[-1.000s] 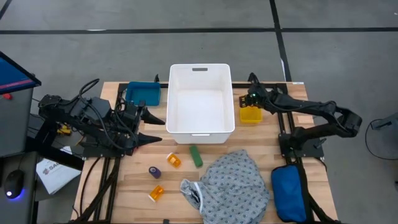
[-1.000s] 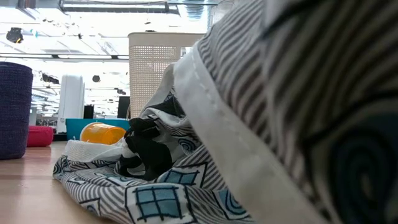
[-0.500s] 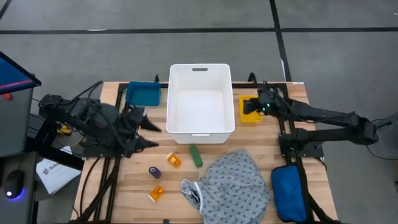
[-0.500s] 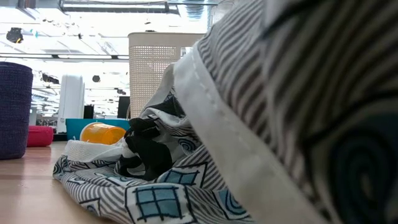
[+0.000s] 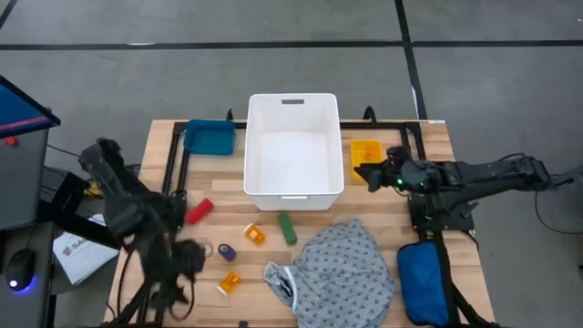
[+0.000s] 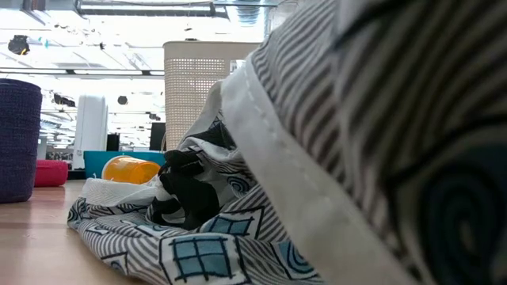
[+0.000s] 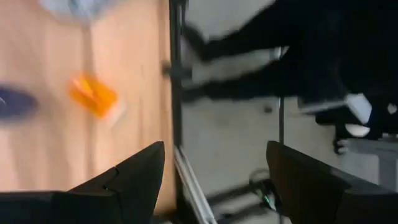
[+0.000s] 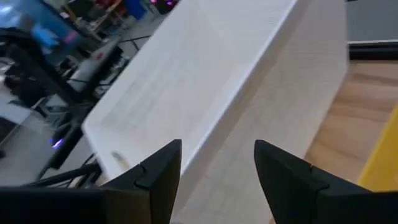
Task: Pick & place medical supplies in basket/bin
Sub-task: Put the bottom orange pill bottle into the yellow bin
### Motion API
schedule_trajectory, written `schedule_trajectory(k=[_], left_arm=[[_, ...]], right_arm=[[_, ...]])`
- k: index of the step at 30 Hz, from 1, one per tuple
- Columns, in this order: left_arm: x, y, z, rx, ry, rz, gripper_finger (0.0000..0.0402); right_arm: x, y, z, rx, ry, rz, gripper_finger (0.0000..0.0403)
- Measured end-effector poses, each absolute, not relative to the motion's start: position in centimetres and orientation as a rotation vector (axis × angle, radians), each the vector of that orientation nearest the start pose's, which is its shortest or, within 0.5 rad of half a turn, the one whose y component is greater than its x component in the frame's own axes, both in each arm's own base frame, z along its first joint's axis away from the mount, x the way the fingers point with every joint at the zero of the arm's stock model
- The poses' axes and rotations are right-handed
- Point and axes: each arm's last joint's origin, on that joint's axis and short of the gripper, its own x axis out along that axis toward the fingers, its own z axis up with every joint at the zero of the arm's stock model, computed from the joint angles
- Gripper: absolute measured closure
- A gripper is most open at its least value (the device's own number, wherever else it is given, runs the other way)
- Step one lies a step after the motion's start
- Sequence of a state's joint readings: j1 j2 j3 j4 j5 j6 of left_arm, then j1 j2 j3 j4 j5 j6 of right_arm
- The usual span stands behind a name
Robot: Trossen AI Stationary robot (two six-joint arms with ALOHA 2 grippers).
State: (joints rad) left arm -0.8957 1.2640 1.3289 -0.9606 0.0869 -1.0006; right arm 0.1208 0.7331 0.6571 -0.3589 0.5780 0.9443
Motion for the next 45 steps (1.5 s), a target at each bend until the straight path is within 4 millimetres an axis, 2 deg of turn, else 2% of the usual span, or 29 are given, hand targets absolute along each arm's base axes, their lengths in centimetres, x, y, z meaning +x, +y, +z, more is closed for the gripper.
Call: schedule_trajectory(k=[3,8,13,17,22,27,39,45], left_arm=[[14.4,-21.7,34.4,-0.626,1.250,-0.298,0.0122],[14.2,-25.3,32.8,-0.829,1.189,-0.124,0.0097],[15.6,-27.7,30.1,-0.840,1.093,-0.005,0.0076],[16.6,-28.7,27.7,-0.840,1.037,0.136,0.0063],[17.5,-28.9,23.9,-0.800,1.081,0.374,0.0057],[17.8,-28.4,21.7,-0.791,1.065,0.539,0.0057],[19.0,-25.8,17.6,-0.724,1.059,0.696,0.0057],[19.1,-25.5,16.2,-0.770,1.055,0.669,0.0057]], right_arm=[[15.6,1.4,28.4,0.762,0.165,-0.558,0.0207],[15.4,2.6,28.4,0.767,0.174,-0.505,0.0211],[15.4,3.2,28.6,0.767,0.171,-0.459,0.0211],[15.5,3.5,29.2,0.752,0.128,-0.414,0.0211],[15.5,3.8,30.1,0.737,0.063,-0.365,0.0211],[14.8,4.0,30.9,0.742,0.019,-0.318,0.0211],[14.1,3.9,31.4,0.725,-0.003,-0.291,0.0211],[14.0,4.1,31.4,0.726,0.002,-0.275,0.0211]])
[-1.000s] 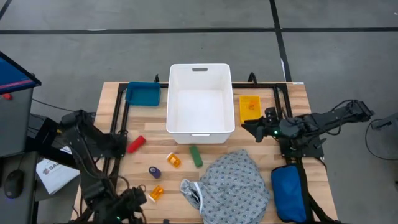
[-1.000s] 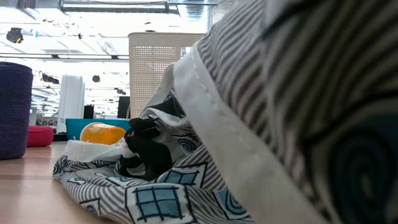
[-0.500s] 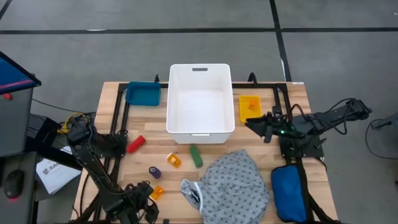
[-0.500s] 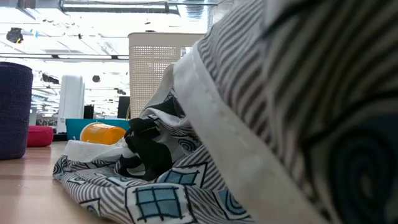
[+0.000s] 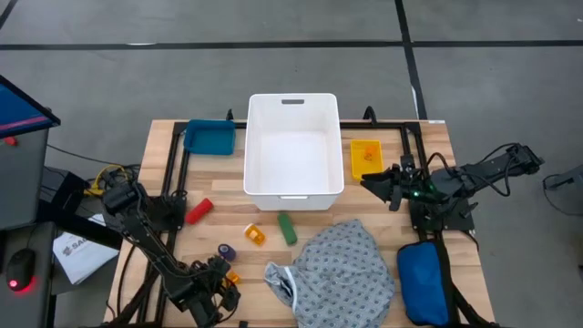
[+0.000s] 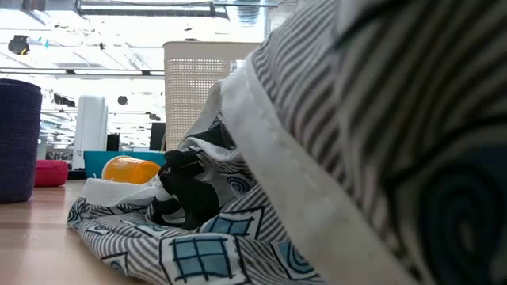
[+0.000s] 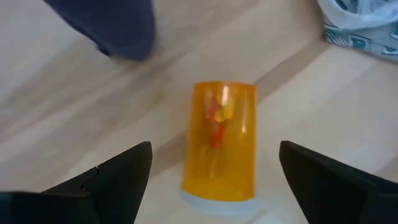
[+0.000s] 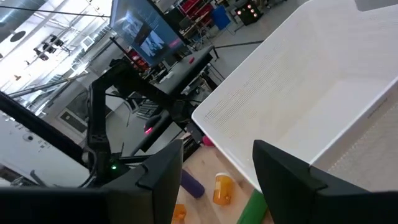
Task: Pick & place medical supplies in basket/bin
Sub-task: Put the bottom orange pill bottle into the yellow bin
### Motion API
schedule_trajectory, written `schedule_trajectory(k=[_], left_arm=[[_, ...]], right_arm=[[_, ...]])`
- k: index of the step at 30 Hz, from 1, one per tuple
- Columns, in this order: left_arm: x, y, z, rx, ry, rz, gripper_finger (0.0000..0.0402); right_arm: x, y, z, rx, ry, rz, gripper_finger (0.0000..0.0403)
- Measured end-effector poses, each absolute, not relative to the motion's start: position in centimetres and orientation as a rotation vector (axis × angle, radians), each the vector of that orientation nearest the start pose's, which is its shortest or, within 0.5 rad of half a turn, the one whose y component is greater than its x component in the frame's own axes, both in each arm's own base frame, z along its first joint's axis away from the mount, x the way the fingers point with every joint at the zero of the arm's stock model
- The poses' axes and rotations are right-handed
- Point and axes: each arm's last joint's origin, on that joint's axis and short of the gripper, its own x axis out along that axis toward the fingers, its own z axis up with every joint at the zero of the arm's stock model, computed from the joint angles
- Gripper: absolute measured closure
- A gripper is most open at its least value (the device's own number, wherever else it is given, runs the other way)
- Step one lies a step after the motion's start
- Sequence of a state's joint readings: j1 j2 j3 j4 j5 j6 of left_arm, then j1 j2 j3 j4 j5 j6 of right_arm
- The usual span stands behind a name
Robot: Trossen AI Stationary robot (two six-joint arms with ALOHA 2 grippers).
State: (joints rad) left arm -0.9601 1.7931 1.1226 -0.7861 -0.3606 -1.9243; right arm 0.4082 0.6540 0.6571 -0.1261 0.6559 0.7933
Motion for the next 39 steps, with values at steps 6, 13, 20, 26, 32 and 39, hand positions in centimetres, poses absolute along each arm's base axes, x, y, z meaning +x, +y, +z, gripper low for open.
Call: schedule_trajectory(k=[6,13,20,26,32,39], left_arm=[[18.7,-25.1,15.2,-0.763,1.079,0.671,0.0057],[18.5,-24.9,14.6,-0.768,1.090,0.668,0.0059],[18.5,-24.9,14.6,-0.766,1.095,0.666,0.0085],[18.5,-24.9,14.6,-0.766,1.095,0.666,0.0115],[18.5,-24.9,14.6,-0.770,1.104,0.665,0.0145],[18.6,-25.1,14.7,-0.793,1.103,0.649,0.0190]], right_arm=[[14.0,4.3,31.4,0.729,0.006,-0.264,0.0211],[14.0,4.4,31.4,0.734,0.006,-0.263,0.0211],[14.0,4.4,31.4,0.734,0.006,-0.264,0.0211],[14.1,4.4,31.3,0.731,0.012,-0.266,0.0211],[14.1,4.4,31.3,0.731,0.012,-0.266,0.0211],[14.1,4.4,31.3,0.730,0.012,-0.266,0.0211]])
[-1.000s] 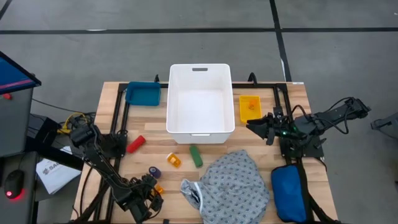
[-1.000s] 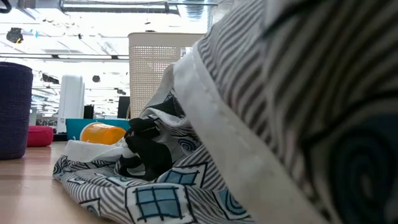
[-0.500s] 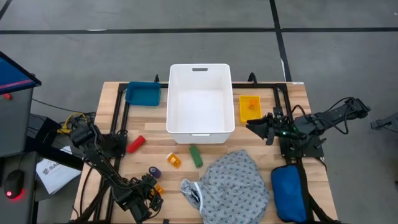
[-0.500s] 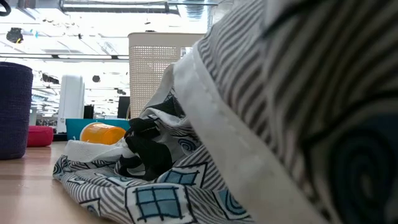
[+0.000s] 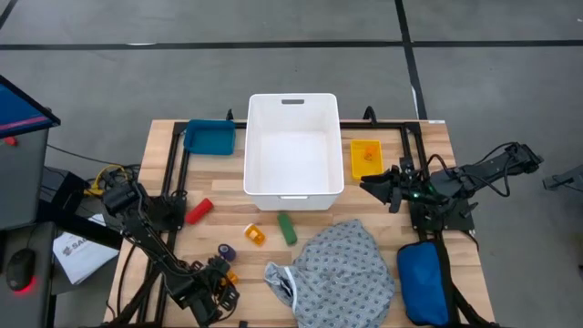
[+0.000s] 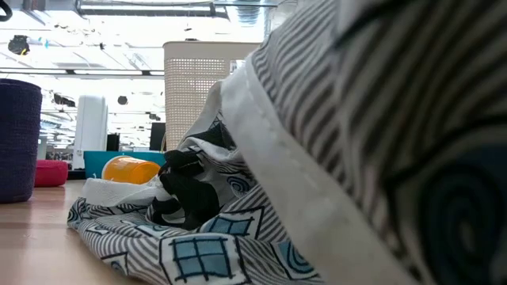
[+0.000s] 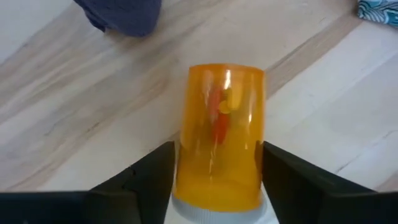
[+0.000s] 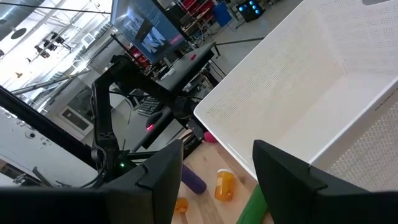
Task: Pick & place medical supplies in basket/bin
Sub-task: Put the bottom orange pill bottle into the yellow bin
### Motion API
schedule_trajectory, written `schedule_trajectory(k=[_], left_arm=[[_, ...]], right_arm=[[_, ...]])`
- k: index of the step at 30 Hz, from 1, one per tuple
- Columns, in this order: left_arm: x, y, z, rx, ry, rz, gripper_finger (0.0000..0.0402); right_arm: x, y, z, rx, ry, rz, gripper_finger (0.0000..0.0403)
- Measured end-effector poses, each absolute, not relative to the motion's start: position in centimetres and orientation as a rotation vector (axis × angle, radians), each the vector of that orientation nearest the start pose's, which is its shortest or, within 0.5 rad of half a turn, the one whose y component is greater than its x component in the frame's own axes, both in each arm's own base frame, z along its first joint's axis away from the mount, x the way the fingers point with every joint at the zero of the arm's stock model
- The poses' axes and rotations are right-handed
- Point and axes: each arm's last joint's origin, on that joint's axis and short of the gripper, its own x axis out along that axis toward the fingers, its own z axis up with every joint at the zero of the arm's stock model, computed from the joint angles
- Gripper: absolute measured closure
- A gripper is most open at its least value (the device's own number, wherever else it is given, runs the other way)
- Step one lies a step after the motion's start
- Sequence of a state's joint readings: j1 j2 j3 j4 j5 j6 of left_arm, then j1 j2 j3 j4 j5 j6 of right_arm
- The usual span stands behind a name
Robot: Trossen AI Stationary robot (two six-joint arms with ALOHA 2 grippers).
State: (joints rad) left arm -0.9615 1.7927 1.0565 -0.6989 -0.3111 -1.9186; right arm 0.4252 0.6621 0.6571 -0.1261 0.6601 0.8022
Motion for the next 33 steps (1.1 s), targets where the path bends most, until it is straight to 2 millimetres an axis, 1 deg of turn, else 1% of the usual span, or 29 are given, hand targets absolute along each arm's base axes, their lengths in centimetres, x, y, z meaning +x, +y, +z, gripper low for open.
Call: schedule_trajectory(k=[5,12,16,18,21,26,28,30,33], left_arm=[[18.8,-25.4,14.7,-0.818,1.097,0.630,0.0211],[19.0,-25.7,14.8,-0.858,1.092,0.598,0.0208],[19.1,-25.9,15.7,-0.902,1.082,0.557,0.0212],[19.0,-26.0,16.8,-0.941,1.070,0.502,0.0214],[18.7,-26.2,19.0,-0.990,1.016,0.394,0.0214],[18.7,-26.4,23.5,-1.047,0.872,0.117,0.0211],[18.8,-26.3,25.4,-1.015,0.810,-0.019,0.0211],[18.9,-25.8,27.2,-0.976,0.737,-0.126,0.0212],[19.3,-24.1,29.0,-0.938,0.675,-0.152,0.0210]], right_arm=[[14.1,4.4,31.3,0.729,0.012,-0.266,0.0211],[14.1,4.4,31.3,0.731,0.012,-0.266,0.0211],[14.1,4.5,31.4,0.720,0.008,-0.250,0.0211],[14.0,4.9,31.7,0.696,0.001,-0.211,0.0211],[13.9,5.6,32.2,0.651,-0.013,-0.100,0.0211],[13.9,7.2,32.8,0.528,-0.023,0.083,0.0211],[13.8,7.9,33.0,0.461,-0.037,0.122,0.0211],[13.9,8.4,33.0,0.397,-0.043,0.144,0.0211],[14.5,9.1,32.9,0.334,-0.058,0.160,0.0211]])
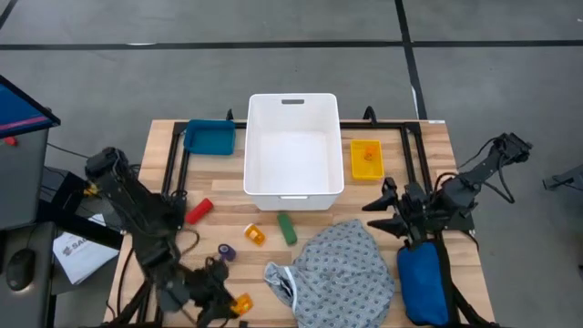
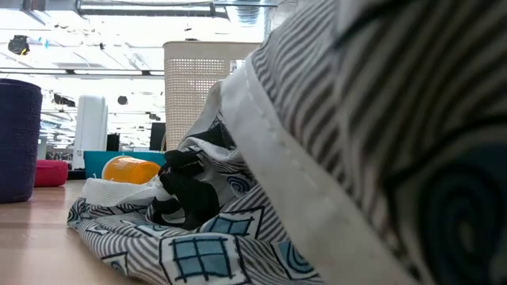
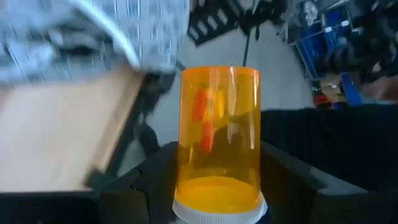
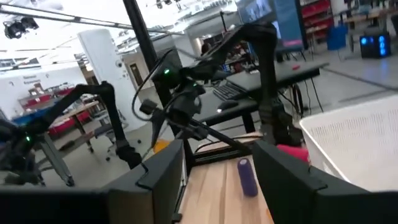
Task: Pick & place medical supplies in basket/bin
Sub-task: Put the bottom orange pill bottle into the yellow bin
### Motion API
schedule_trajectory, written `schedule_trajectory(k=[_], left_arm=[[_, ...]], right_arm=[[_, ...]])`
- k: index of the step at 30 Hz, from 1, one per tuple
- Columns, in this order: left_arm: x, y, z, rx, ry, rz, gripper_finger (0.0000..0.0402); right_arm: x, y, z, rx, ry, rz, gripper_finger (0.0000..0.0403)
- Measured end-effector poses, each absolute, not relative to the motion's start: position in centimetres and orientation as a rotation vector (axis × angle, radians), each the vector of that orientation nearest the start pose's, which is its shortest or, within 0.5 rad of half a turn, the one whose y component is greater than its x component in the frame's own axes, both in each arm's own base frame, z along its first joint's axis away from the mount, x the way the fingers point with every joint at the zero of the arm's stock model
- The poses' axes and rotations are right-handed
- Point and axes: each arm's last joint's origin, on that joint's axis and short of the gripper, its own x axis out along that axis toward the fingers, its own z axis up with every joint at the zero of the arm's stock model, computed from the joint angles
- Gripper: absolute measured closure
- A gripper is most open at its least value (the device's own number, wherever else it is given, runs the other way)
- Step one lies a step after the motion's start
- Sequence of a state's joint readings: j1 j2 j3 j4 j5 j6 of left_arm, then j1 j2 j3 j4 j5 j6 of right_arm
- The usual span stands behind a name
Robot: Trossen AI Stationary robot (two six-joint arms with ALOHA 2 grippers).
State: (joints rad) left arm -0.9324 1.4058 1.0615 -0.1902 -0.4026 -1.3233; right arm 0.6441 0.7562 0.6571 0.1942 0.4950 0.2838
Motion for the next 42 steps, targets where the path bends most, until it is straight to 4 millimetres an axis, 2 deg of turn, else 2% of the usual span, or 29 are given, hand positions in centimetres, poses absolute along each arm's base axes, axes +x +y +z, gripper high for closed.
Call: schedule_trajectory(k=[4,9,15,19,23,27,32,36,42], left_arm=[[20.9,-21.1,30.8,-0.923,0.604,-0.152,0.0205],[23.0,-17.5,32.1,-0.915,0.541,-0.153,0.0207],[24.9,-14.7,33.2,-0.974,0.478,-0.209,0.0205],[25.4,-14.1,33.8,-1.006,0.457,-0.274,0.0205],[25.7,-13.8,33.9,-1.015,0.481,-0.329,0.0205],[25.8,-13.5,34.0,-1.023,0.514,-0.394,0.0204],[25.8,-13.4,34.1,-1.053,0.585,-0.495,0.0203],[25.9,-13.2,34.1,-1.059,0.612,-0.536,0.0203],[26.3,-12.4,34.2,-1.067,0.590,-0.533,0.0203]], right_arm=[[15.8,9.8,33.0,0.319,-0.088,0.148,0.0211],[18.3,10.3,34.2,0.294,-0.060,0.117,0.0205],[21.8,10.8,35.4,0.258,-0.003,0.097,0.0160],[24.1,11.0,35.7,0.229,0.066,0.116,0.0132],[26.4,11.5,35.9,0.225,0.100,0.214,0.0118],[28.7,12.3,35.3,0.132,0.147,0.323,0.0116],[30.5,12.7,36.6,-0.005,0.157,0.444,0.0115],[32.2,12.8,37.0,-0.092,0.209,0.499,0.0115],[34.6,12.8,37.7,-0.125,0.203,0.514,0.0115]])
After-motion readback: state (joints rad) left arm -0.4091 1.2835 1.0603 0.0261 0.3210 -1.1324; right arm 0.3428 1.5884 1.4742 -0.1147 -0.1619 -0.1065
